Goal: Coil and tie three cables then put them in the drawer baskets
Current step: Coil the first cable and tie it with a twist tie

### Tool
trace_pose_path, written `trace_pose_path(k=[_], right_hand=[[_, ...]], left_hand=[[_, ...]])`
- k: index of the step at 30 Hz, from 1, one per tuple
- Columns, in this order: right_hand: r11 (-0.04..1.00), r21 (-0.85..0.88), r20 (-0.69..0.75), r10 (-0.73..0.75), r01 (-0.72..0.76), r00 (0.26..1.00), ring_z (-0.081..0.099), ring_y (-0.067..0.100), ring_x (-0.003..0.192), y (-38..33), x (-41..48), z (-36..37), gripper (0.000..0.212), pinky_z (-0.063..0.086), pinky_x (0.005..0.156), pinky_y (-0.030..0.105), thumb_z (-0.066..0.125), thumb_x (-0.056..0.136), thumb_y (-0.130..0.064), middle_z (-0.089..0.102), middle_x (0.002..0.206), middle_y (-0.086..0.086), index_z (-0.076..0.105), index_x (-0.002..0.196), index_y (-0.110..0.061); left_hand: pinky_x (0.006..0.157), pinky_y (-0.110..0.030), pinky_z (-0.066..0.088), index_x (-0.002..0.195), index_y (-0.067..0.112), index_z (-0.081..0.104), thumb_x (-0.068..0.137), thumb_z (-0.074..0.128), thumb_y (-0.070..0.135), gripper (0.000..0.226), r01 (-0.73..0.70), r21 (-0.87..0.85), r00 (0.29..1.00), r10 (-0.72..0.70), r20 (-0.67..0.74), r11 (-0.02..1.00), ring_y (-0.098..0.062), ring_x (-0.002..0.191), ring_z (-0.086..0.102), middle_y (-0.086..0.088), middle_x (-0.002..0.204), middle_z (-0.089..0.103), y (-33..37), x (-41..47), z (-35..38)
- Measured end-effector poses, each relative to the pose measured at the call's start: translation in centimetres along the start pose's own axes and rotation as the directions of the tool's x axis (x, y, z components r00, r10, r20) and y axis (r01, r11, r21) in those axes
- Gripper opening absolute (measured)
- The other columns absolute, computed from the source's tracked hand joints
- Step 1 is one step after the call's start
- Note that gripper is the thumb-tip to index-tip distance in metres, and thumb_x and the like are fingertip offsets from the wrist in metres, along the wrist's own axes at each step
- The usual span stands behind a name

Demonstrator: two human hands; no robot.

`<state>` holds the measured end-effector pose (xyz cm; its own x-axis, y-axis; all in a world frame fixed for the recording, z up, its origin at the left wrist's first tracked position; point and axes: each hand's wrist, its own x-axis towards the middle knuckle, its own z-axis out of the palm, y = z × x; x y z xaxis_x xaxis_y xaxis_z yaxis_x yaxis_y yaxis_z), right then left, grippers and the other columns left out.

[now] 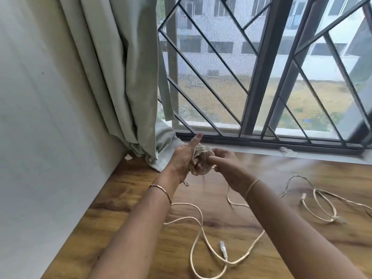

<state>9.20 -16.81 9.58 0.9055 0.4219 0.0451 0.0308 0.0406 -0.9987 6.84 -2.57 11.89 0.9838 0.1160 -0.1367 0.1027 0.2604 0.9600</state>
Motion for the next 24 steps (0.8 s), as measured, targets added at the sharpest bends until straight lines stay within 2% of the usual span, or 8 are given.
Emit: trace_pose_path(k=[6,10,12,14,17,20,22,24], right_hand=[[0.977,0.195,0.055,0.072,-0.082,0.996,0.06,0.011,0.066,0.3,0.4,-0.3,0.039,0.038,0.058,0.022,0.07,0.07,-0.002,0.069,0.078,0.001,0.06,0.107,-0.008],[0.971,0.233,0.114,0.03,-0.056,0.993,0.066,0.015,0.067,0.4,-0.1,-0.3,0.046,0.044,0.065,0.025,0.075,0.063,0.001,0.072,0.079,0.006,0.058,0.104,-0.008],[0.982,0.188,0.078,-0.003,-0.012,0.997,0.067,0.01,0.063,0.3,-0.5,0.1,0.04,0.048,0.059,0.018,0.073,0.069,0.008,0.073,0.073,0.002,0.056,0.102,-0.006],[0.995,0.088,-0.007,-0.045,0.046,0.999,0.067,0.008,0.06,0.4,-0.7,0.7,0.034,0.05,0.057,0.015,0.066,0.076,0.015,0.073,0.07,0.001,0.054,0.101,-0.004],[0.96,-0.234,-0.117,-0.182,0.152,0.976,0.066,0.009,0.062,0.9,-0.8,1.2,0.036,0.051,0.058,0.022,0.068,0.079,0.007,0.072,0.077,0.003,0.055,0.106,-0.013],[0.779,-0.558,-0.076,-0.391,0.286,0.917,0.067,0.022,0.07,1.8,-1.0,1.4,0.037,0.052,0.061,0.037,0.064,0.086,-0.009,0.072,0.089,0.002,0.052,0.115,-0.029],[0.579,-0.751,-0.052,-0.532,0.318,0.845,0.066,0.027,0.075,2.1,-1.3,1.5,0.035,0.052,0.062,0.04,0.061,0.089,-0.016,0.071,0.096,0.005,0.053,0.123,-0.024],[0.519,-0.785,-0.053,-0.601,0.338,0.798,0.066,0.03,0.08,2.4,-1.4,1.8,0.037,0.052,0.063,0.04,0.057,0.091,-0.015,0.07,0.101,0.008,0.052,0.128,-0.018]], left_hand=[[0.075,-0.04,0.047,0.095,0.006,0.063,0.07,0.081,0.041,0.047,-0.048,-0.089,0.997,0.043,-0.058,0.995,-0.029,0.077,0.057,-0.019,0.086,0.063,-0.5,0.2,0.1],[0.07,-0.039,0.046,0.087,0.013,0.057,0.077,0.076,0.04,0.034,-0.116,-0.054,0.989,0.11,-0.096,0.992,-0.028,0.074,0.055,-0.01,0.074,0.06,-1.3,0.3,-0.2],[0.066,-0.034,0.051,0.09,0.012,0.054,0.085,0.067,0.042,0.033,-0.152,0.017,0.979,0.152,-0.135,0.988,-0.02,0.064,0.06,-0.004,0.07,0.063,-1.4,0.2,-0.1],[0.062,-0.029,0.053,0.094,0.011,0.052,0.092,0.059,0.041,0.031,-0.177,0.075,0.972,0.187,-0.146,0.981,-0.016,0.063,0.061,-0.003,0.071,0.063,-1.6,0.2,-0.2],[0.068,-0.035,0.051,0.083,0.014,0.052,0.093,0.055,0.042,0.03,-0.217,0.128,0.963,0.234,-0.136,0.968,-0.022,0.07,0.058,-0.01,0.075,0.059,-1.9,0.2,-0.2],[0.057,-0.031,0.049,0.072,0.016,0.051,0.092,0.058,0.043,0.034,-0.239,0.153,0.955,0.261,-0.142,0.959,-0.019,0.06,0.055,-0.009,0.069,0.056,-1.8,0.2,-0.3],[0.051,-0.027,0.045,0.068,0.016,0.052,0.091,0.059,0.043,0.036,-0.235,0.143,0.96,0.253,-0.123,0.961,-0.017,0.053,0.051,-0.006,0.062,0.054,-1.9,0.3,-0.3],[0.051,-0.027,0.043,0.067,0.015,0.055,0.088,0.061,0.047,0.038,-0.212,0.09,0.97,0.22,-0.099,0.973,-0.018,0.052,0.049,-0.01,0.062,0.053,-2.1,0.3,-0.2]])
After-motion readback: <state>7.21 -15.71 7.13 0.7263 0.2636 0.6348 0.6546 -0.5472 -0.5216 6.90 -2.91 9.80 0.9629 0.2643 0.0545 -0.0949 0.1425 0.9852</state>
